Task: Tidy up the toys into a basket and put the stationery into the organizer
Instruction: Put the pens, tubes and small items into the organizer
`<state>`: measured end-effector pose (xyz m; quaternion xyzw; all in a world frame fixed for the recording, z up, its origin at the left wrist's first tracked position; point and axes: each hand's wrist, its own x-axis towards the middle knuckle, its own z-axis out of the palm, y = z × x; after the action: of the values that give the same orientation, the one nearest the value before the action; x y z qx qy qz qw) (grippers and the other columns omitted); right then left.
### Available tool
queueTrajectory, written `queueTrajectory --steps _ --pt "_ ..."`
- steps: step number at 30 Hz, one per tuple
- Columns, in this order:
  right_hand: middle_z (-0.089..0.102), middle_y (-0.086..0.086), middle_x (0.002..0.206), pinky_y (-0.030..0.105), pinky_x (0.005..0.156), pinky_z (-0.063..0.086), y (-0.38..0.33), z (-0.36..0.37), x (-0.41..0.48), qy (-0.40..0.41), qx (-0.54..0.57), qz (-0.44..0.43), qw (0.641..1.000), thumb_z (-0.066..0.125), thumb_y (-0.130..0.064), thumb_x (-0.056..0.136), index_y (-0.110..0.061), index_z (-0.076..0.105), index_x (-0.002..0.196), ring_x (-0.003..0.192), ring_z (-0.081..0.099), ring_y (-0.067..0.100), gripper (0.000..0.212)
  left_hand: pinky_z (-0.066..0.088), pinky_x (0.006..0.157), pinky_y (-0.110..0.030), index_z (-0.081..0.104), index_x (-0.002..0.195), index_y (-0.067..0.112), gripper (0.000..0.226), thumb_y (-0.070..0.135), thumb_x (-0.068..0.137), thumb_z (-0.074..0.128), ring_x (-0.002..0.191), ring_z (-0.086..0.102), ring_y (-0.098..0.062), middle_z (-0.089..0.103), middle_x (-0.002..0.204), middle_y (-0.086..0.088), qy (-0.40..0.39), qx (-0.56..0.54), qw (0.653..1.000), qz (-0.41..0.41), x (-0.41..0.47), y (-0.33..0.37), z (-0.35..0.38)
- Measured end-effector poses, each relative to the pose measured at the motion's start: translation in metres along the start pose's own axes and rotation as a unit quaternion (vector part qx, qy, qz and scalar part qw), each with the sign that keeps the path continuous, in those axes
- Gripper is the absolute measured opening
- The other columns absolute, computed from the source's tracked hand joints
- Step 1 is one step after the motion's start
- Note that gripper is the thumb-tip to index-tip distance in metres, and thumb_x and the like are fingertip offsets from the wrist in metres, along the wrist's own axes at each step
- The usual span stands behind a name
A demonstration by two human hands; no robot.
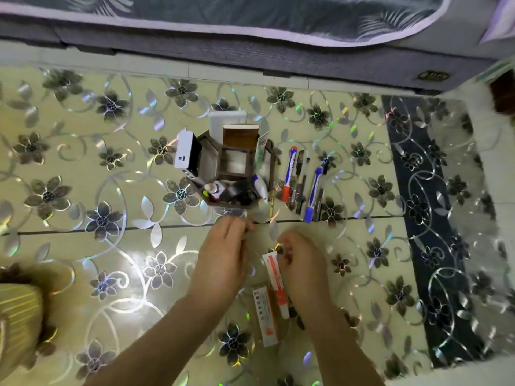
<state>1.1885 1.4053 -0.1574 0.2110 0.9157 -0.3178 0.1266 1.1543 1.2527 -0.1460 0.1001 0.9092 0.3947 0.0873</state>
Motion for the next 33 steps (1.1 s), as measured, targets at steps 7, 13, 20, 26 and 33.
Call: queueTrajectory --steps 7,13,20,26,33 --pt "0.063 0.005 0.098 0.036 0.067 0.046 0.018 0.033 -0.010 -0.015 -0.158 0.005 0.987 0.055 -0.012 0.089 -0.022 0.049 0.111 0.091 0.060 0.027 0.025 0.037 0.046 -0.024 0.060 0.095 0.016 0.040 0.019 0.058 0.074 0.061 0.063 -0.024 0.063 0.091 -0.005 -0.205 0.108 0.970 -0.072 -0.061 -0.021 0.059" --pt "0.067 0.008 0.100 0.038 0.073 0.052 0.026 0.044 -0.004 -0.077 -0.086 0.047 0.992 0.061 -0.021 0.086 -0.021 0.035 0.127 0.091 0.065 0.029 0.048 0.032 0.038 -0.022 0.054 0.096 0.018 0.056 0.026 0.046 0.079 0.047 0.058 -0.019 0.061 0.075 -0.001 -0.151 0.131 0.976 -0.091 -0.066 -0.013 0.093" --pt "0.065 -0.002 0.094 0.030 0.075 0.051 0.001 -0.036 0.029 0.040 0.070 -0.073 0.994 0.062 -0.024 0.089 -0.027 0.062 0.105 0.083 0.062 0.010 0.016 0.044 0.070 -0.029 0.060 0.110 0.027 0.027 0.033 0.084 0.059 0.086 0.063 -0.021 0.058 0.098 0.002 -0.085 0.050 0.981 -0.167 -0.032 0.020 0.057" --pt "0.058 -0.004 0.096 0.002 0.074 0.035 -0.057 -0.093 0.079 0.156 0.122 -0.203 0.959 0.057 -0.016 0.095 -0.013 0.066 0.108 0.086 0.054 0.004 0.017 0.053 0.077 -0.025 0.058 0.106 0.034 0.024 0.031 0.084 0.066 0.084 0.063 -0.005 0.058 0.101 0.009 0.117 -0.072 0.988 -0.066 0.039 0.057 -0.037" --pt "0.063 0.006 0.094 0.025 0.073 0.043 -0.064 -0.050 0.122 0.097 0.054 -0.251 0.962 0.061 -0.013 0.089 -0.011 0.073 0.099 0.082 0.060 0.020 0.016 0.052 0.086 -0.032 0.059 0.111 0.022 0.028 0.020 0.084 0.066 0.096 0.061 -0.013 0.057 0.107 0.009 0.189 -0.052 0.980 -0.020 0.108 0.063 -0.053"
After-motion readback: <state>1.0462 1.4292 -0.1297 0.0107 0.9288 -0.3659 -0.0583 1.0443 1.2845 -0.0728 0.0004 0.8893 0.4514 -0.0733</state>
